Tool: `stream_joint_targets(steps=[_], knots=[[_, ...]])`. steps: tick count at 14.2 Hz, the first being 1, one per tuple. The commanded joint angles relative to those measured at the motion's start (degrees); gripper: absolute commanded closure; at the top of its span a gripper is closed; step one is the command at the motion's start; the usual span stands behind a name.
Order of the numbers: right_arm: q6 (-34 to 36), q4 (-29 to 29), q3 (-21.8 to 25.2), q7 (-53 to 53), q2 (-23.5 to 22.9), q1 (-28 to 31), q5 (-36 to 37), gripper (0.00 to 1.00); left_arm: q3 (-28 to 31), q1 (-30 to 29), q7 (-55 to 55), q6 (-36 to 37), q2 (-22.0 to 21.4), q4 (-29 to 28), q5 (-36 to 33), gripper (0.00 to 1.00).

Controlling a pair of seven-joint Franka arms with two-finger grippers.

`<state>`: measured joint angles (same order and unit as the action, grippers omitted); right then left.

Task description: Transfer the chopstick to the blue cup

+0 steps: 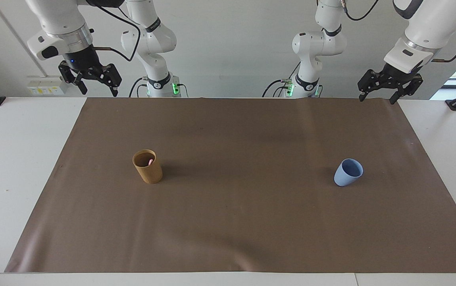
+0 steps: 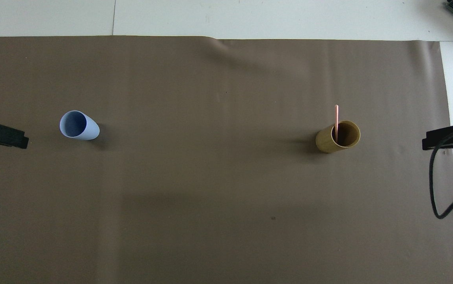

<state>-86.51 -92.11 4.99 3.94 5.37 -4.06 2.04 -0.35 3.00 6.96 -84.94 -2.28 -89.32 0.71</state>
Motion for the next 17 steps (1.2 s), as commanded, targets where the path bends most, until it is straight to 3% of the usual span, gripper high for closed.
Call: stream_joint_targets(steps=[1, 5, 12, 17], knots=[[-0.8, -1.3, -0.3, 0.6, 1.2, 0.4, 0.3, 0.00, -0.3, -0.1, 0.0, -6.0, -0.4, -4.8, -0.4, 0.00], [-0.7, -1.4, -0.3, 0.6, 1.2, 0.4, 0.3, 0.00, -0.3, -0.8, 0.1, -23.0, 1.9, -13.8, -0.4, 0.00], [-0.8, -1.3, -0.3, 0.6, 1.2, 0.4, 0.3, 0.00, -0.3, -4.4, 0.2, -31.2, 11.0, -14.6, -0.4, 0.00], [-0.8, -1.3, -0.3, 0.6, 1.2, 0.4, 0.3, 0.00, -0.3, -4.3, 0.1, -41.1, 12.0, -22.3, -0.3, 0.00]])
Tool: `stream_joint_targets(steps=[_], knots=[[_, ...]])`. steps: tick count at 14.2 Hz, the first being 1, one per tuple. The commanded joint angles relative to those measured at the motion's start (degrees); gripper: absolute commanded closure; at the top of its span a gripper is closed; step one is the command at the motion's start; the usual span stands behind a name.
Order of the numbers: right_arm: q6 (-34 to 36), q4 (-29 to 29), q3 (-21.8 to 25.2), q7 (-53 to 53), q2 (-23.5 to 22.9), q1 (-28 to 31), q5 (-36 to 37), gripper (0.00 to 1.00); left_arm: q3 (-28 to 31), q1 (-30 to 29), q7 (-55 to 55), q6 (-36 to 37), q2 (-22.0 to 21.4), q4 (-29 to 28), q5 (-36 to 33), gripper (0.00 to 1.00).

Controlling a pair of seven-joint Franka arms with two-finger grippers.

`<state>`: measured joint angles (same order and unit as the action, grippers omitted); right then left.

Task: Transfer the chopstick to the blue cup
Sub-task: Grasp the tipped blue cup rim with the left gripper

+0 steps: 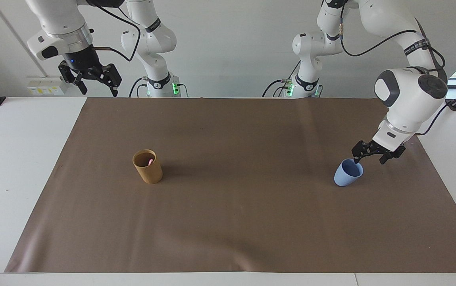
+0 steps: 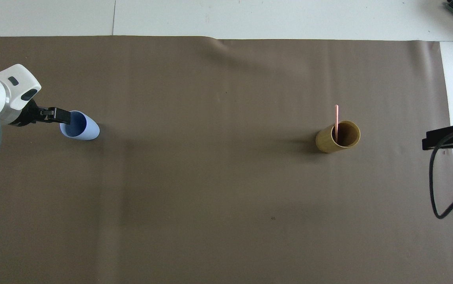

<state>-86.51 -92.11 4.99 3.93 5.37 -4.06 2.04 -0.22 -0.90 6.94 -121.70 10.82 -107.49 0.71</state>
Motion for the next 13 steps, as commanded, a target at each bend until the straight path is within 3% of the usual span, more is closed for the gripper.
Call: stream_joint_targets(steps=[1, 3, 5, 7, 8, 13], knots=[[-0.8, -1.3, -0.3, 0.6, 1.2, 0.4, 0.3, 0.00, -0.4, -0.4, 0.0, -5.8, -0.7, -4.9, -0.3, 0.06], [-0.8, -1.3, -0.3, 0.6, 1.2, 0.4, 0.3, 0.00, -0.4, -0.4, 0.0, -8.2, 0.8, -5.1, -0.2, 0.18], [-0.8, -1.3, -0.3, 0.6, 1.2, 0.4, 0.3, 0.00, -0.4, -0.3, -0.2, -9.6, 1.7, -5.2, -0.2, 0.46], [-0.8, -1.4, -0.3, 0.6, 1.2, 0.4, 0.3, 0.00, -0.4, -0.6, -3.5, -9.7, 2.2, -4.8, 1.4, 0.90], [-0.8, -1.3, -0.3, 0.6, 1.2, 0.4, 0.3, 0.00, -0.4, -0.7, -4.6, -9.7, 2.2, -4.7, 3.1, 1.00], [-0.8, -1.3, -0.3, 0.6, 1.2, 0.4, 0.3, 0.00, -1.2, 0.7, -7.5, -6.7, 0.2, -4.0, 3.7, 1.00]])
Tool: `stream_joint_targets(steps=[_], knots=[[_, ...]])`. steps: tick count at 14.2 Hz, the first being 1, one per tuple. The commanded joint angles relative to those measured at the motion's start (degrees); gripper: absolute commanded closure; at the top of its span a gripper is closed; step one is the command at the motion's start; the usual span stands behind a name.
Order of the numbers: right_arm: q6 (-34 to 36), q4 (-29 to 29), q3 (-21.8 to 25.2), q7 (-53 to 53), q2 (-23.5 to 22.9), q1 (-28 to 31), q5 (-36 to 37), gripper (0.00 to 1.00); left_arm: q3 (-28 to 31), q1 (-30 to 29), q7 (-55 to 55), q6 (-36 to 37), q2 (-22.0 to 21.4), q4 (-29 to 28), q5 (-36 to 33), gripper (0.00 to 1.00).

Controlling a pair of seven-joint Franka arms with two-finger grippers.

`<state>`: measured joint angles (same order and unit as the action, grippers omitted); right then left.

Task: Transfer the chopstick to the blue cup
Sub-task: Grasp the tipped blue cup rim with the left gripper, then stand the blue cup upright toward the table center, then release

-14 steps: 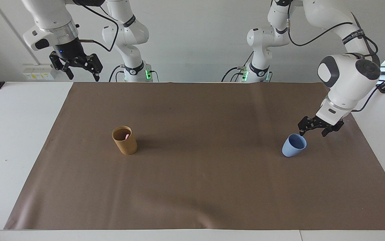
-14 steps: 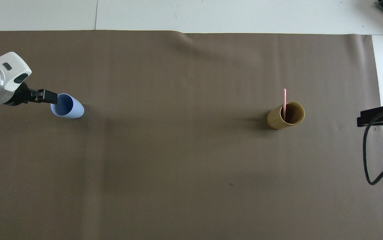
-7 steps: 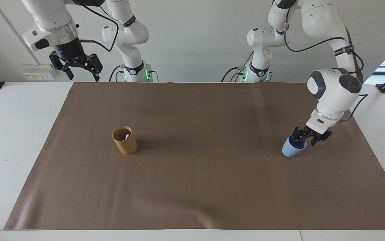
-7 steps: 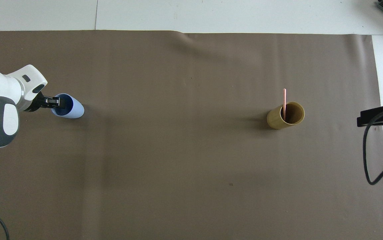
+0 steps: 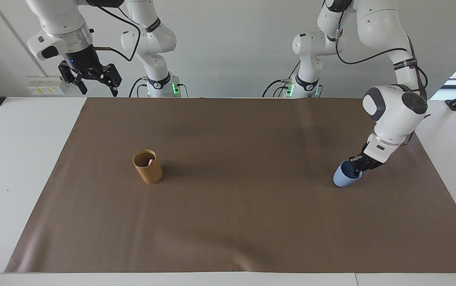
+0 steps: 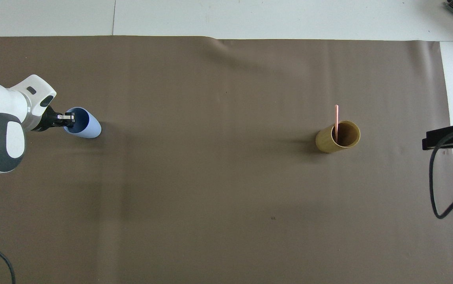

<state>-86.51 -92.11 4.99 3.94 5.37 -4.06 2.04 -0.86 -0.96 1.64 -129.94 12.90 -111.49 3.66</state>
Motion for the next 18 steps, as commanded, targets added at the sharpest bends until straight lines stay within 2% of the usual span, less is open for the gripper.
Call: stream_joint_targets(steps=[1, 10, 16, 18], knots=[[-0.8, -1.3, -0.3, 0.6, 1.2, 0.4, 0.3, 0.00, -0.5, 3.1, -4.5, 2.8, -2.3, 0.0, 0.7, 1.00], [-0.8, -1.3, -0.3, 0.6, 1.2, 0.4, 0.3, 0.00, -0.5, 27.4, -30.7, 1.3, -2.6, -0.8, 0.7, 1.00], [-0.8, -1.4, -0.3, 0.6, 1.2, 0.4, 0.3, 0.00, -0.6, 32.4, -32.9, -0.7, -1.9, -1.1, 0.8, 1.00], [-0.8, -1.3, -0.3, 0.6, 1.2, 0.4, 0.3, 0.00, -0.6, 33.3, -32.8, -0.8, -2.0, -1.2, 1.2, 0.78]])
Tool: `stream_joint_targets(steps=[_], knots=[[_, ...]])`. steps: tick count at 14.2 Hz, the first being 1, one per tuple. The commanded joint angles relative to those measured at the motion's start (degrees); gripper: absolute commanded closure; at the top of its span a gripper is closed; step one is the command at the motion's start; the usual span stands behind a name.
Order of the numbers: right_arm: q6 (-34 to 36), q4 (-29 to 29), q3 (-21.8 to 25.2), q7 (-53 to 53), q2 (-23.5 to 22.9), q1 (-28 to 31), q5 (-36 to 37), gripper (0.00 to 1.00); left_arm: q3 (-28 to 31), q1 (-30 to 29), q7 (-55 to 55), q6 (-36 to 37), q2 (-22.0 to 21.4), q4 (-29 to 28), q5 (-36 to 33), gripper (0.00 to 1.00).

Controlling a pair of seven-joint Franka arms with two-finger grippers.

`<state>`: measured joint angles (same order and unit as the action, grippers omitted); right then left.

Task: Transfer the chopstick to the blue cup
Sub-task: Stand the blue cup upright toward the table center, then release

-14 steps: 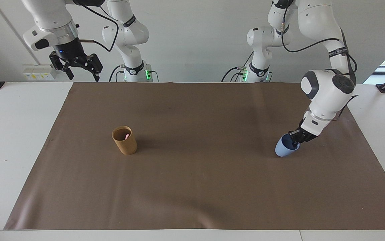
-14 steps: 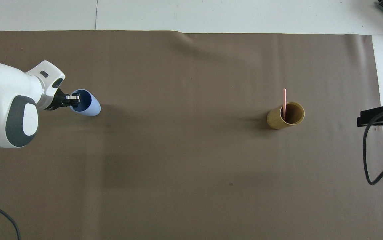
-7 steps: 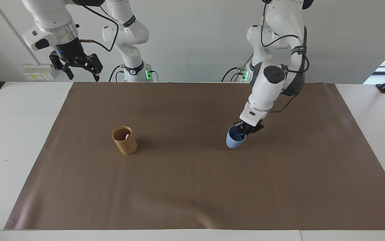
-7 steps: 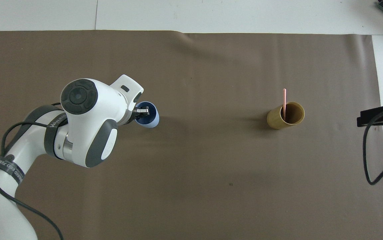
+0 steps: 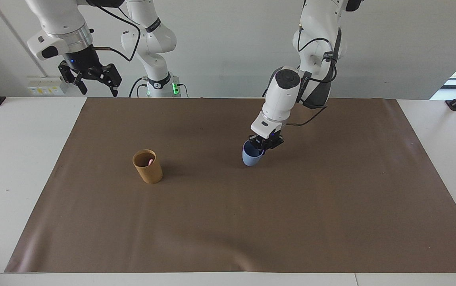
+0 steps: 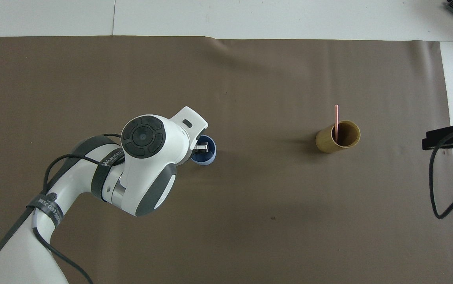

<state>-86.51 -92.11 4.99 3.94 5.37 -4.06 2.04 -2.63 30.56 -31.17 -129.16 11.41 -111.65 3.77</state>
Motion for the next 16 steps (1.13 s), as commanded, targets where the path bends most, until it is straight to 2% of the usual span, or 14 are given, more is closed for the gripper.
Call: stream_joint_targets(steps=[1, 3, 4, 6, 7, 9, 11, 13, 16], knots=[[-0.8, -1.3, -0.3, 0.6, 1.2, 0.4, 0.3, 0.00, 1.1, 2.2, 0.0, -1.5, -0.5, -1.0, 2.6, 0.58], [-0.8, -1.3, -0.3, 0.6, 1.2, 0.4, 0.3, 0.00, 1.1, 2.2, -0.1, -1.4, -0.3, -0.5, 4.3, 0.27], [-0.8, -1.3, -0.3, 0.6, 1.2, 0.4, 0.3, 0.00, 1.2, 2.1, -0.2, -1.3, -0.3, -0.2, 4.4, 0.20], [-0.8, -1.3, -0.3, 0.6, 1.2, 0.4, 0.3, 0.00, 1.3, 1.9, 0.4, -0.5, -0.6, -0.1, 4.4, 0.13], [-0.8, -1.3, -0.3, 0.6, 1.2, 0.4, 0.3, 0.00, 1.4, 1.4, 0.8, -0.1, -1.4, -0.1, 4.4, 0.01], [-0.8, -1.3, -0.3, 0.6, 1.2, 0.4, 0.3, 0.00, 1.8, -0.3, 1.7, 2.3, -3.9, -0.1, 4.0, 0.00], [-0.8, -1.3, -0.3, 0.6, 1.2, 0.4, 0.3, 0.00, 1.9, -3.5, 3.9, 9.7, -7.7, -0.1, 3.7, 0.00], [-0.8, -1.3, -0.3, 0.6, 1.2, 0.4, 0.3, 0.00, 1.9, -7.9, 11.8, 15.0, -11.0, -0.4, 2.7, 0.00], [-0.8, -1.3, -0.3, 0.6, 1.2, 0.4, 0.3, 0.00, 2.0, -13.6, 21.9, 18.6, -14.0, 0.2, 0.5, 0.00]])
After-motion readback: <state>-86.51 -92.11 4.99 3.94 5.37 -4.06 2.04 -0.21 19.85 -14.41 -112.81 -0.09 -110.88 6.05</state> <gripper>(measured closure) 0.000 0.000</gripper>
